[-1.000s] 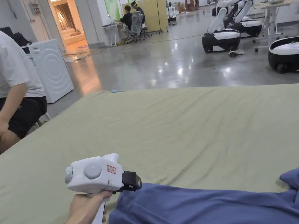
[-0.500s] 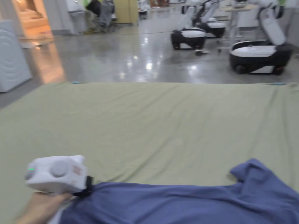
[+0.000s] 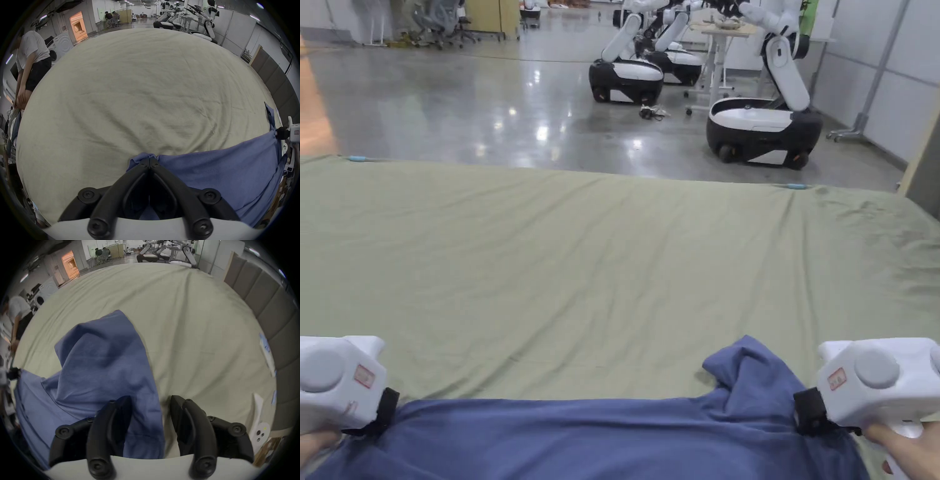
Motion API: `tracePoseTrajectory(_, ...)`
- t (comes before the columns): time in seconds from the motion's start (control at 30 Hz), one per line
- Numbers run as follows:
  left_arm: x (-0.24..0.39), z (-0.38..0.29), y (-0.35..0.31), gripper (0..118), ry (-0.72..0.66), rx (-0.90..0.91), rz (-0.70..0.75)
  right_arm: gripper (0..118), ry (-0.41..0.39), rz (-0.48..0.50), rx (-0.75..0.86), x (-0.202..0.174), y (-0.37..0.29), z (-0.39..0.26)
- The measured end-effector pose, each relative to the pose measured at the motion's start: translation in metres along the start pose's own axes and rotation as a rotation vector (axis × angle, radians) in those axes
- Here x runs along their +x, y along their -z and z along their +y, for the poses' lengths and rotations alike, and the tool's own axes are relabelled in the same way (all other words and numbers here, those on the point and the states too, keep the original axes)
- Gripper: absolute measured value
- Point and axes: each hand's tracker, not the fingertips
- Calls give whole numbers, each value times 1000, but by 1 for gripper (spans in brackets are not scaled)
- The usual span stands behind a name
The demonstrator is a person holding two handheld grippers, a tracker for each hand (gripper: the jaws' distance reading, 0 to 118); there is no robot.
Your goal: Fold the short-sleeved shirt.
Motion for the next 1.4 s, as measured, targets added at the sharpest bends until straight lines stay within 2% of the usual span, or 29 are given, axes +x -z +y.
tracePoseTrajectory(0.03, -1, 0, 1, 0, 8, 11, 8, 11, -47, -14, 23, -7, -8, -3)
tracePoseTrajectory(0.07, 1, -3, 1, 0, 28, 29, 20, 3, -85, 12, 44, -12, -14, -6)
tracePoseTrajectory(0.13, 9, -9, -3, 0, 67, 42, 43, 3, -110, -36, 51, -20, -18, -12)
tracePoseTrajectory(0.17, 12, -10, -7, 0, 72, 40, 51, 3, -120, -23, 58, -19, -20, -12)
tracePoseTrajectory(0.23, 14, -9, -22, 0, 88, 58, 64, 2, -86, -14, 118, -13, -34, -15)
tracePoseTrajectory(0.3, 9, -15, -46, 0, 104, 152, 39, 2, -30, 58, 204, -1, -69, -27)
tracePoseTrajectory(0.47, -24, -80, -128, 0, 123, 261, -164, 2, 63, 185, 323, 26, -147, -89)
tracePoseTrajectory(0.5, -32, -100, -140, 0, 110, 264, -176, 2, 61, 196, 343, 29, -158, -106)
tracePoseTrajectory(0.57, -49, -144, -160, 0, 57, 298, -205, 2, 55, 151, 362, 31, -173, -142)
tracePoseTrajectory(0.7, -74, -220, -164, 0, -85, 264, -310, 2, 64, 134, 360, 22, -184, -206)
tracePoseTrajectory(0.8, -77, -253, -145, 0, -154, 214, -315, 2, 86, 145, 346, 11, -176, -241)
tracePoseTrajectory(0.87, -77, -264, -137, 0, -145, 228, -297, 2, 102, 129, 334, 5, -166, -257)
tracePoseTrajectory(0.93, -80, -262, -133, 0, -195, 254, -322, 2, 139, 138, 311, 6, -157, -266)
tracePoseTrajectory(0.97, -81, -261, -135, 5, -215, 273, -322, 2, 168, 145, 320, 6, -155, -272)
tracePoseTrajectory(1.0, -81, -260, -136, 23, -210, 298, -314, 2, 187, 150, 331, 6, -154, -275)
tracePoseTrajectory(1.03, -80, -259, -138, 62, -197, 315, -303, 10, 194, 152, 342, 7, -152, -276)
tracePoseTrajectory(1.07, -77, -255, -142, 83, -173, 337, -270, 31, 202, 154, 356, 7, -150, -278)
tracePoseTrajectory(1.1, -73, -254, -145, 85, -159, 354, -232, 61, 203, 160, 356, 7, -149, -279)
tracePoseTrajectory(1.13, -70, -255, -149, 85, -146, 377, -197, 68, 203, 156, 363, 6, -149, -281)
tracePoseTrajectory(1.17, -67, -256, -159, 85, -122, 420, -195, 68, 208, 151, 370, 1, -154, -282)
tracePoseTrajectory(1.2, -62, -258, -167, 85, -92, 452, -182, 80, 204, 150, 386, 0, -161, -283)
tracePoseTrajectory(1.23, -57, -260, -178, 85, -61, 498, -174, 74, 198, 138, 414, -2, -168, -283)
tracePoseTrajectory(1.3, -38, -268, -209, 85, 30, 629, -126, 77, 167, 82, 493, 4, -180, -286)
tracePoseTrajectory(1.4, -11, -279, -249, 85, 104, 794, -74, 77, 152, 64, 643, -7, -212, -286)
